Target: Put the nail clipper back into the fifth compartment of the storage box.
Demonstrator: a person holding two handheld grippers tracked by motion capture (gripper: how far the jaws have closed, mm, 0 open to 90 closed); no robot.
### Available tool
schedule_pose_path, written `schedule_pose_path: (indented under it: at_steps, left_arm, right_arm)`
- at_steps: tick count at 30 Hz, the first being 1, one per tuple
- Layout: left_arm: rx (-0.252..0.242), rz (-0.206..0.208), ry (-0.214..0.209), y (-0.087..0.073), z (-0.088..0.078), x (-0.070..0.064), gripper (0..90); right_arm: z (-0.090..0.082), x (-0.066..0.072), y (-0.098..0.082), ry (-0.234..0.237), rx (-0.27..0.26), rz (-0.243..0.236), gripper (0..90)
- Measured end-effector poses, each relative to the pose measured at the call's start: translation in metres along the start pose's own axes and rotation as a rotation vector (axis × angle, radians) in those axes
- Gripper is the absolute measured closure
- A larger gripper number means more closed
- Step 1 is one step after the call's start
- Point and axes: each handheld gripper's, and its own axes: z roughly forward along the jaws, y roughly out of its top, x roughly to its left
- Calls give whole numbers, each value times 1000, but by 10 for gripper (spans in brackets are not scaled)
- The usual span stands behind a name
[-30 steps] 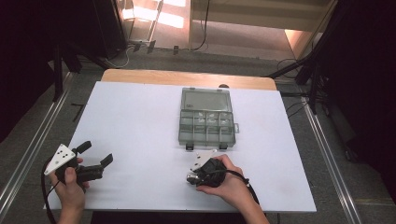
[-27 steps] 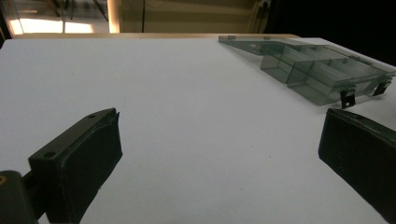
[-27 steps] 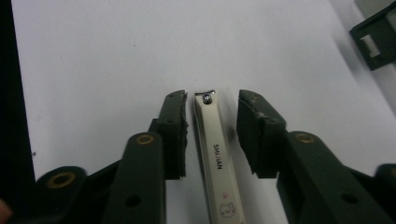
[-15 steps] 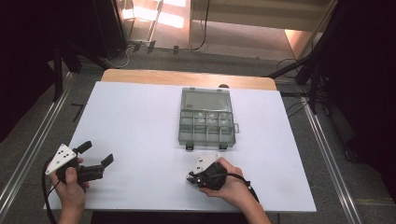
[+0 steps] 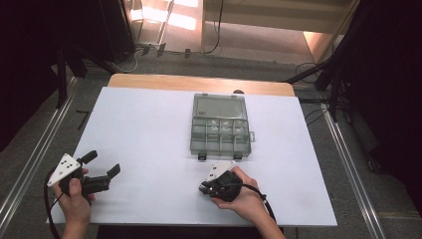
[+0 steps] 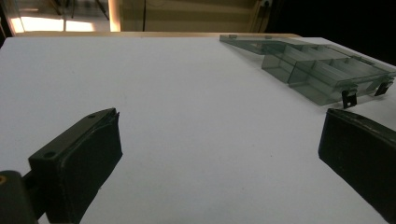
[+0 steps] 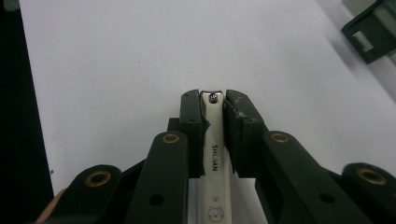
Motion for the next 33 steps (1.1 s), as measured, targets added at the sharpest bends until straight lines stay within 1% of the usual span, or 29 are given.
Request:
schedule_pose_path:
  at_steps: [3, 4, 10, 12, 15, 18, 33]
  left_arm:
    - [1, 3, 0, 0, 0, 0, 0]
    - [2, 4, -2, 0, 0, 0, 0]
    - [2, 4, -2, 0, 0, 0, 0]
    - [2, 4, -1, 0, 0, 0, 0]
    - [2, 3, 0, 0, -1, 0, 0]
    - [1, 4, 0, 0, -1, 0, 0]
    - [-4, 2, -1, 0, -1, -1, 0]
  right_arm:
    - [-6, -3, 0, -9, -29, 32, 793]
    - [-6, -3, 0, -9, -29, 32, 793]
    - [-12, -7, 1, -7, -64, 68, 793]
    - [-14, -9, 2, -2, -78, 74, 793]
    - [-15, -10, 4, -10, -86, 70, 793]
    - [-17, -11, 6, -13, -87, 84, 793]
    - [-24, -16, 17, -33, -134, 104, 792]
